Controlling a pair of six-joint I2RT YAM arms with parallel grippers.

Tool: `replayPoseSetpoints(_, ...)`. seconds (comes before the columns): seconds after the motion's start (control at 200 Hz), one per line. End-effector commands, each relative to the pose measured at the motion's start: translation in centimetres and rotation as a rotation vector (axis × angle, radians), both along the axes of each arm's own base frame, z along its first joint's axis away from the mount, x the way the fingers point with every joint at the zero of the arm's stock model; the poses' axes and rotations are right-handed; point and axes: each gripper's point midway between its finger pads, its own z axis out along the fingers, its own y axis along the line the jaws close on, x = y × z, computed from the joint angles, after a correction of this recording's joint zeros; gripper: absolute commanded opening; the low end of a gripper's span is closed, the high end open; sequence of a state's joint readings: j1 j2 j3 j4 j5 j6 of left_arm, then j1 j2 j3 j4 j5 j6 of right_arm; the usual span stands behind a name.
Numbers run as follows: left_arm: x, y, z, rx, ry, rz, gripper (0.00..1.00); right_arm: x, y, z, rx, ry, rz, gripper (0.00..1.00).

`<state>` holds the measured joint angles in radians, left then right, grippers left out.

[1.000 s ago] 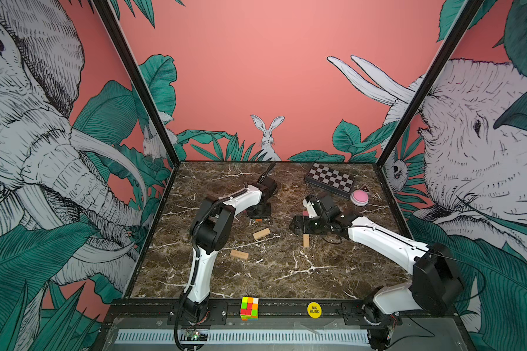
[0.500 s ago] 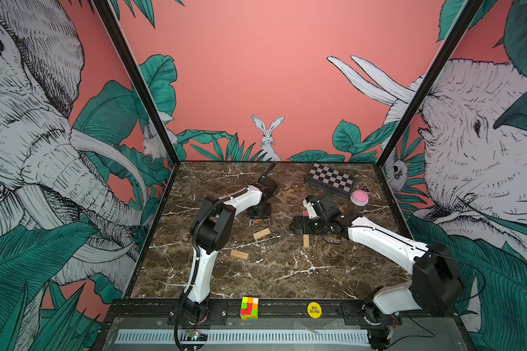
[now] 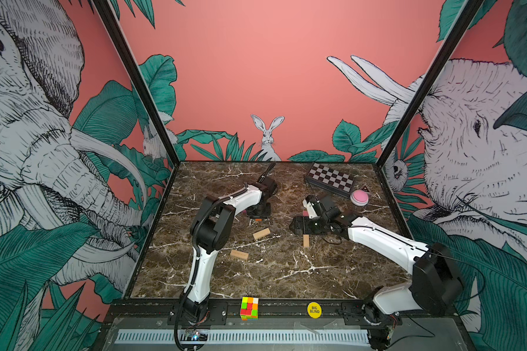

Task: Assemble the letter p with building blocks
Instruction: Assemble the building block at the center of the board.

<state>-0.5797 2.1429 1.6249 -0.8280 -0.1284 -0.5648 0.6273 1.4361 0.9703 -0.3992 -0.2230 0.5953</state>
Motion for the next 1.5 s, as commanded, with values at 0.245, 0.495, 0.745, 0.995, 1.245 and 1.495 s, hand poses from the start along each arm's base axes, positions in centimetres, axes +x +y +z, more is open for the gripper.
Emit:
replayPoseSetpoints(0.245, 0.07, 0.74, -0.17, 0.026, 0.02, 0.014, 0.33, 0.17, 0.1, -0.37, 0.014, 0.001, -0.005, 0.98)
replayPoseSetpoints(0.495, -0.02, 0.89, -0.29, 0.035, 0.025, 0.012, 0.33, 0.16, 0.1, -0.4, 0.013, 0.001, -0.004, 0.98)
replayPoseSetpoints(0.745, 0.16, 0.94, -0.22, 0.037, 0.024, 0.008, 0.34, 0.2, 0.2, -0.55, 0.015, 0.005, -0.003, 0.98)
replayPoseSetpoints(0.995, -0.09, 1.16, -0.37, 0.039, 0.034, 0.01, 0.33, 0.18, 0.2, -0.71, 0.014, 0.008, -0.004, 0.98)
replayPoseSetpoints(1.245, -0.09, 1.22, -0.45, 0.041, 0.032, 0.01, 0.34, 0.14, 0.23, -0.64, 0.017, 0.007, -0.002, 0.98)
replayPoseSetpoints(1.495, -0.2, 1.35, -0.47, 0.049, 0.035, 0.005, 0.34, 0.13, 0.22, -0.81, 0.016, 0.011, -0.004, 0.98)
